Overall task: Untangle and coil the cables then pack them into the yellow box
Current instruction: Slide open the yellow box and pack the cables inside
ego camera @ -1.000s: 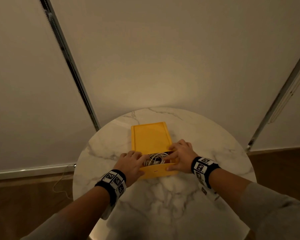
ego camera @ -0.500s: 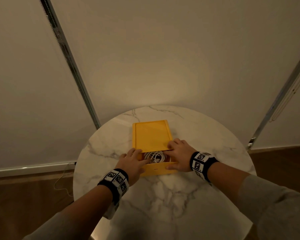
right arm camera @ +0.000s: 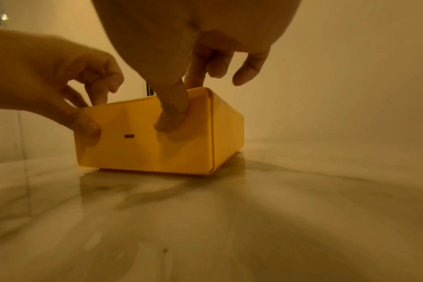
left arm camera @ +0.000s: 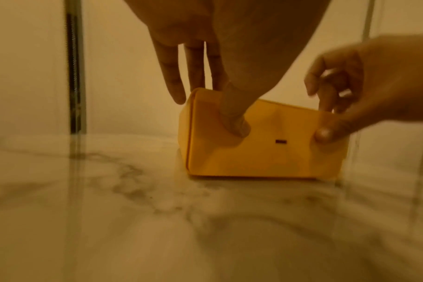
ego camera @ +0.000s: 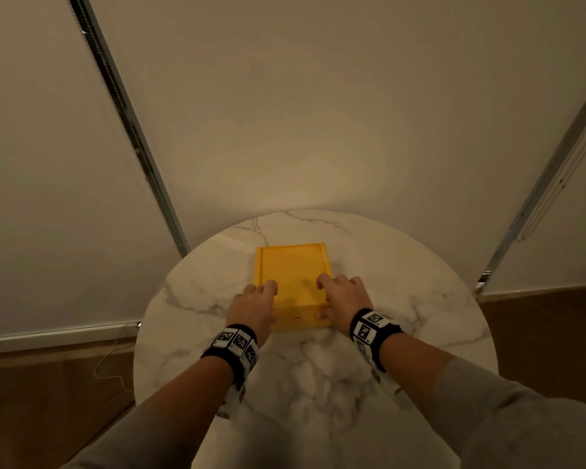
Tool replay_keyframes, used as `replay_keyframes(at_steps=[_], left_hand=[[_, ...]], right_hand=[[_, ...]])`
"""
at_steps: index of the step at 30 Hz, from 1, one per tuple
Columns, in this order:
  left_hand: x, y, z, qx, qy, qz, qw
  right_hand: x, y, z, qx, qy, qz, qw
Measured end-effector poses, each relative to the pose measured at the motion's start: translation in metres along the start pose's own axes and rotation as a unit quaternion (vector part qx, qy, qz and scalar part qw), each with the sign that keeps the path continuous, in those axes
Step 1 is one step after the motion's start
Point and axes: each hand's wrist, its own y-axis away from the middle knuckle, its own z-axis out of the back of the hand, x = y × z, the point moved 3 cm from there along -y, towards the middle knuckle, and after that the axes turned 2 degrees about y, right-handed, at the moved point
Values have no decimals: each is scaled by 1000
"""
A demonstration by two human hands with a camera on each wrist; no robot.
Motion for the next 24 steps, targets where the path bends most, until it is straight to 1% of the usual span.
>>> replay_keyframes(at_steps=[2, 4, 5, 6, 8, 9, 10, 11, 12, 14, 17, 19, 21, 24], left_hand=[[5, -2, -4, 2, 53, 21, 998], [14, 0, -6, -20, 154, 64, 986], [18, 2, -6, -33, 207, 96, 973], [24, 4, -6, -39, 262, 141, 954], [34, 6, -11, -22, 351, 240, 905], [38, 6, -15, -5, 369, 270, 889], [39, 7, -17, 14, 365, 277, 889], [38, 8, -17, 24, 354, 266, 896], [36, 10, -18, 25, 330, 249, 910], [28, 16, -18, 29, 302, 222, 927], [23, 32, -18, 39, 300, 195, 933], [25, 39, -22, 41, 268, 181, 945], [28, 41, -23, 34, 240, 183, 953], [30, 43, -24, 29, 241, 192, 951]], right_hand=[[-4, 1, -6, -5, -43, -10, 999], [-10, 5, -11, -10, -101, -18, 995], [-16, 8, -15, -15, -140, -42, 989], [-21, 12, -18, -15, -187, -83, 979], [-30, 19, -25, 6, -300, -168, 939], [-30, 22, -29, 20, -351, -183, 918], [-28, 23, -34, 29, -385, -178, 905], [-26, 26, -37, 24, -391, -168, 905], [-24, 29, -39, 12, -385, -162, 909], [-23, 35, -43, -7, -376, -169, 911], [-25, 45, -47, -9, -357, -183, 916], [-26, 52, -51, -10, -358, -180, 916], [-23, 59, -53, -16, -369, -176, 912], [-18, 68, -55, -22, -381, -183, 906]])
